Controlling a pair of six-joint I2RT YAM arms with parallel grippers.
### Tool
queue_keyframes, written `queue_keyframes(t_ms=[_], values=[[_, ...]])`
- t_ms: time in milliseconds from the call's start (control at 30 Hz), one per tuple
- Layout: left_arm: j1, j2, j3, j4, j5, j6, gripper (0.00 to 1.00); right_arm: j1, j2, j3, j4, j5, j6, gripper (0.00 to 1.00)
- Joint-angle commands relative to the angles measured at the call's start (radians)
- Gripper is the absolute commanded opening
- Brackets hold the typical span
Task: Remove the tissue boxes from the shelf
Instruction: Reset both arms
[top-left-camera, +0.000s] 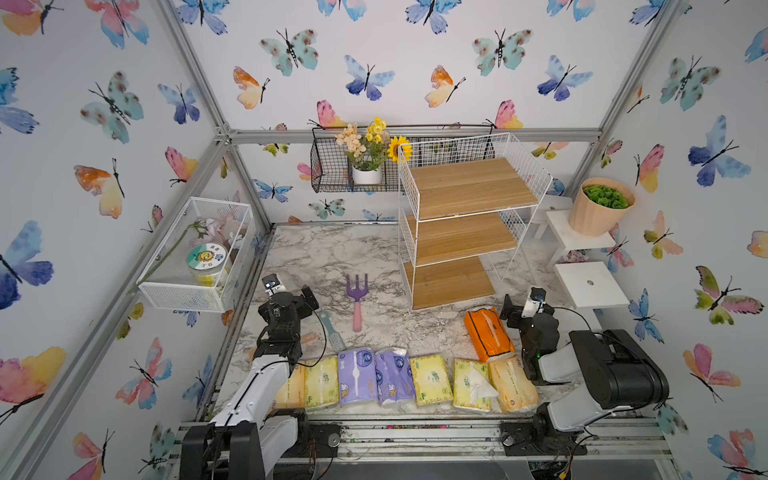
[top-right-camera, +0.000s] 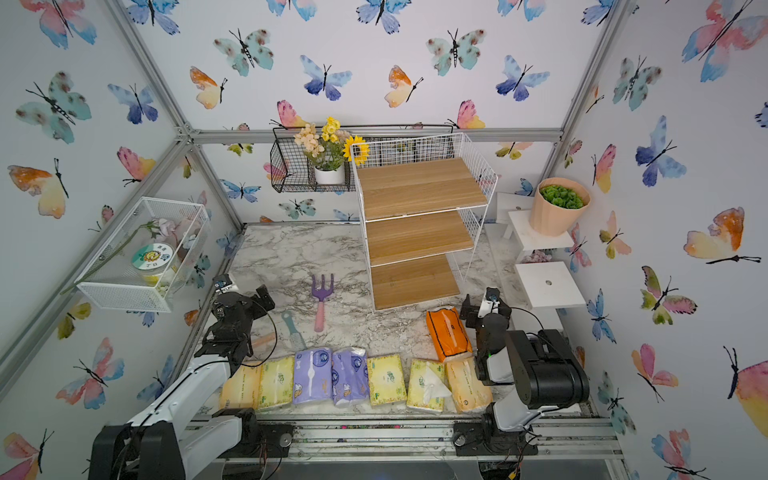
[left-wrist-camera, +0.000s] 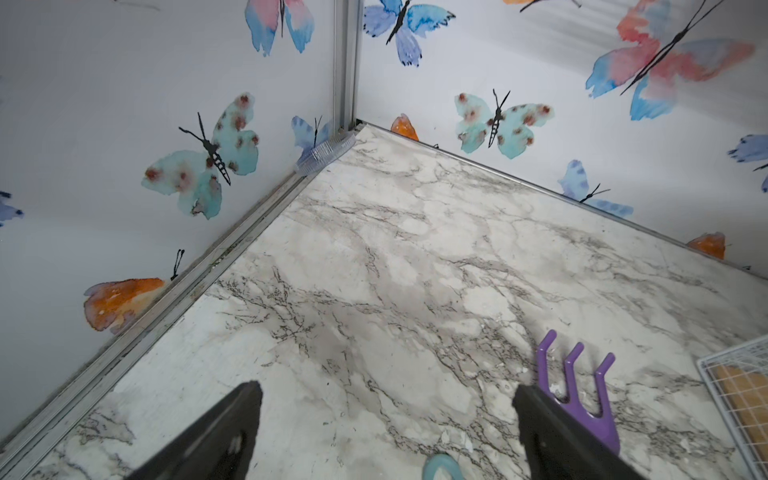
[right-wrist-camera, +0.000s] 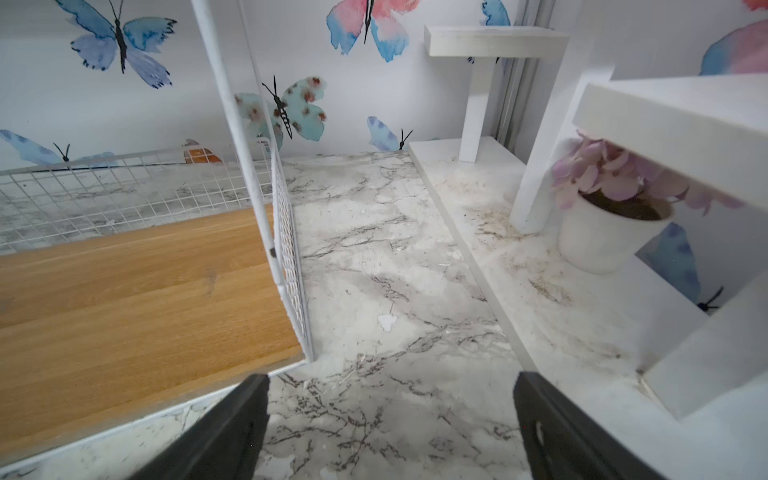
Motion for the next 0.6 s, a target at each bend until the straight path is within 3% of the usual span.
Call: queue_keyframes(t_ms=[0, 100, 233, 333, 400, 433, 500, 567], values=[[0.010, 0.064, -0.038, 0.153, 0.035, 0.102, 0.99, -0.010, -0.031, 0.025, -0.028, -0.015, 0.011, 0.97], [0.011, 0.112, -0.123, 0.354, 0.056, 0.153, 0.99, -0.016, 0.003, 0.019, 0.041, -0.021, 0.009, 0.98], [0.001, 0.145, -0.280, 0.692, 0.234, 0.200, 0.99, -0.018, -0.019, 0.035, -0.027, -0.020, 0.013, 0.98], [-0.010, 0.260, -0.290, 0.806, 0.248, 0.228, 0.99, -0.018, -0.016, 0.034, -0.019, -0.018, 0.012, 0.98], [-0.029, 0.381, -0.311, 0.988, 0.199, 0.234, 0.99, -0.018, -0.015, 0.034, -0.020, -0.018, 0.013, 0.98], [-0.030, 0.391, -0.299, 0.997, 0.186, 0.228, 0.99, -0.018, -0.014, 0.035, -0.022, -0.018, 0.012, 0.98], [-0.034, 0.321, -0.228, 0.736, 0.127, 0.201, 0.98, -0.018, -0.013, 0.041, -0.030, -0.016, 0.013, 0.97], [-0.048, 0.368, -0.259, 0.869, 0.081, 0.213, 0.99, -0.018, -0.012, 0.046, -0.039, -0.013, 0.015, 0.97]])
